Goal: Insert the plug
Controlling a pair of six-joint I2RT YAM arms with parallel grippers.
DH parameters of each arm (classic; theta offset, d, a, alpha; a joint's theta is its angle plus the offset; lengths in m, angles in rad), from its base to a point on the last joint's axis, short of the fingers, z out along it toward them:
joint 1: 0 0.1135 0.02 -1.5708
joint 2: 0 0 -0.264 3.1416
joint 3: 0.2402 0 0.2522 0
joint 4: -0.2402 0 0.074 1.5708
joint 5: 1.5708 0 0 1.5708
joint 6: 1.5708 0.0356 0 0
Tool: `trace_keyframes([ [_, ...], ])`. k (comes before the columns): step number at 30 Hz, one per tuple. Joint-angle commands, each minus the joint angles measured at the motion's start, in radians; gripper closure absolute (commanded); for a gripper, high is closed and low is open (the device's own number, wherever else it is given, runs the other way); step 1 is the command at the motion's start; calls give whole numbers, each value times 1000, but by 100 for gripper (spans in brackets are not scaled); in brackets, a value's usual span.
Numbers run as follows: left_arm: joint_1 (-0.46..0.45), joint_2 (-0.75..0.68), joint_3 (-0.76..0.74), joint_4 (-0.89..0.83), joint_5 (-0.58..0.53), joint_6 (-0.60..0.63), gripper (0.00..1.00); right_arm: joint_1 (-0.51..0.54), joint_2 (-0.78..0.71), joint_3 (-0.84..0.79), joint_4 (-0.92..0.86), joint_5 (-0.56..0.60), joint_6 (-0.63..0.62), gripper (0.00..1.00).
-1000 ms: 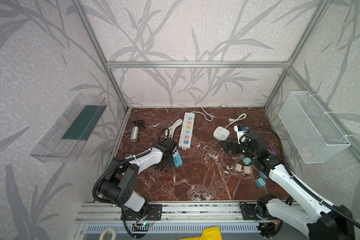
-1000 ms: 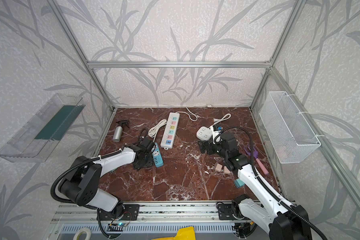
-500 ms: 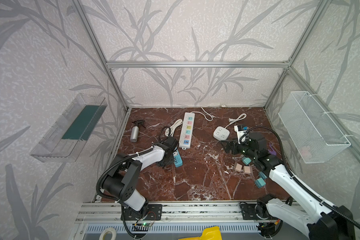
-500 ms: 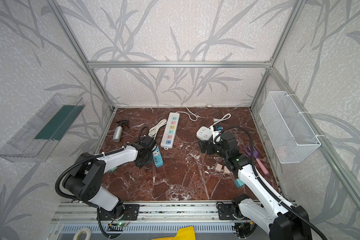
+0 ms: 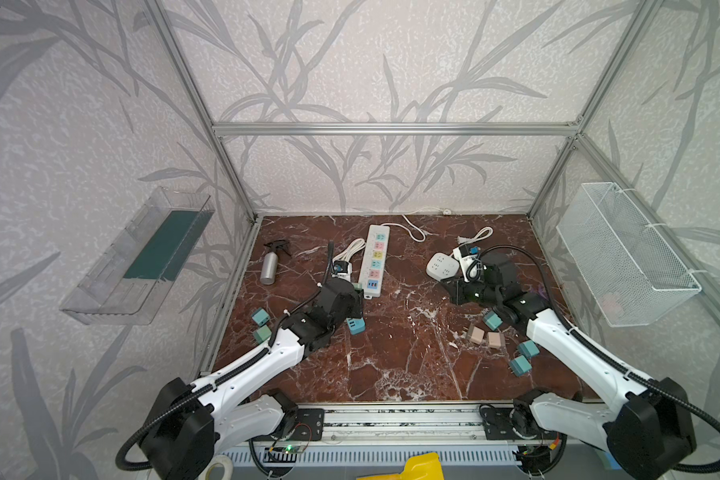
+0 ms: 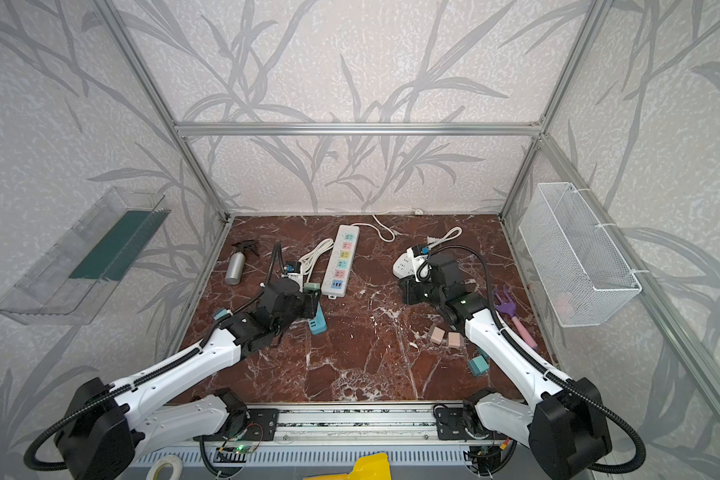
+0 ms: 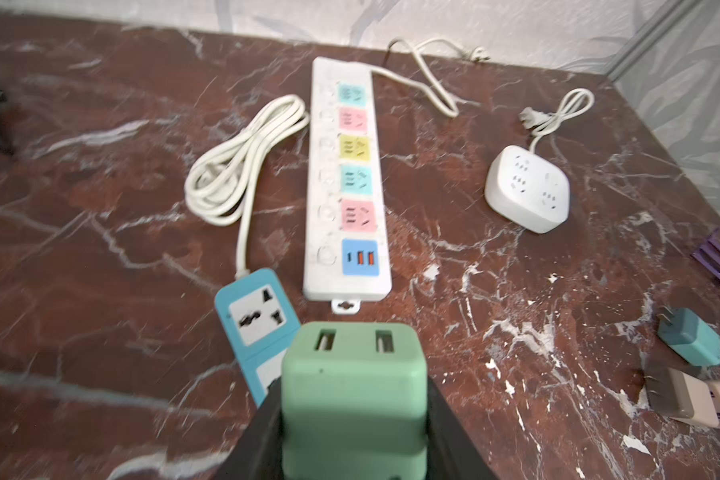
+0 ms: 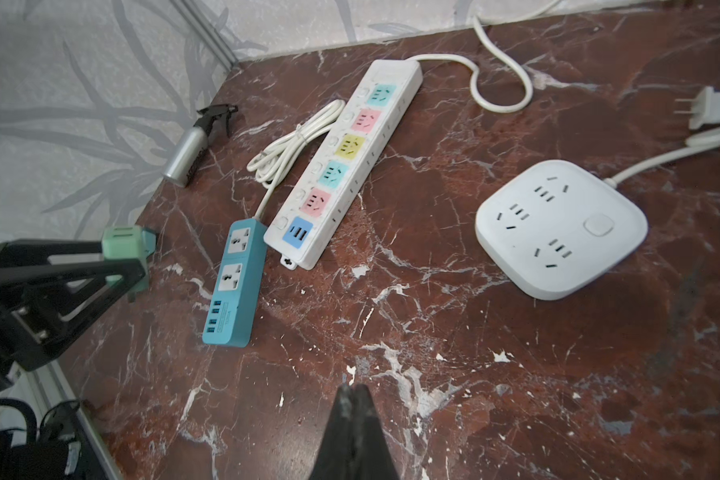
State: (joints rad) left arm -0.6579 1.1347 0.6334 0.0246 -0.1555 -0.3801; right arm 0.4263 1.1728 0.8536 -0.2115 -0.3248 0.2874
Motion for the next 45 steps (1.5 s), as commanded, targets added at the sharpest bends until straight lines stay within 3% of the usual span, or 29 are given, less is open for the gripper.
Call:
trace_keyframes([
  [1, -36, 72, -37, 356, 100, 193, 100, 38, 4, 86, -111, -48, -19, 99],
  [6, -129, 161, -14, 476, 155, 386, 100, 94, 26, 208, -260, -42, -45, 65],
  [11, -182, 186, -92, 712, 176, 481, 100, 152, 63, 317, -377, 4, -21, 53],
  [15, -201, 185, -102, 724, 214, 511, 100, 234, 111, 368, -419, 75, -21, 45],
  [20, -207, 171, -126, 736, 212, 516, 100, 273, 165, 372, -379, 46, 5, 44],
  [24, -219, 149, -147, 739, 214, 520, 100, 281, 201, 378, -349, 65, 28, 44],
  [33, -233, 121, -166, 744, 180, 551, 100, 287, 281, 404, -338, -10, 45, 68],
  [39, -236, 112, -166, 737, 175, 553, 100, 287, 275, 371, -315, -92, 40, 71],
  [41, -238, 110, -163, 723, 157, 549, 100, 287, 275, 368, -309, -99, 39, 82],
  [43, -238, 111, -148, 692, 141, 531, 85, 287, 268, 364, -285, -118, 45, 100],
  [45, -239, 109, -131, 652, 128, 513, 68, 287, 263, 366, -263, -141, 49, 100],
])
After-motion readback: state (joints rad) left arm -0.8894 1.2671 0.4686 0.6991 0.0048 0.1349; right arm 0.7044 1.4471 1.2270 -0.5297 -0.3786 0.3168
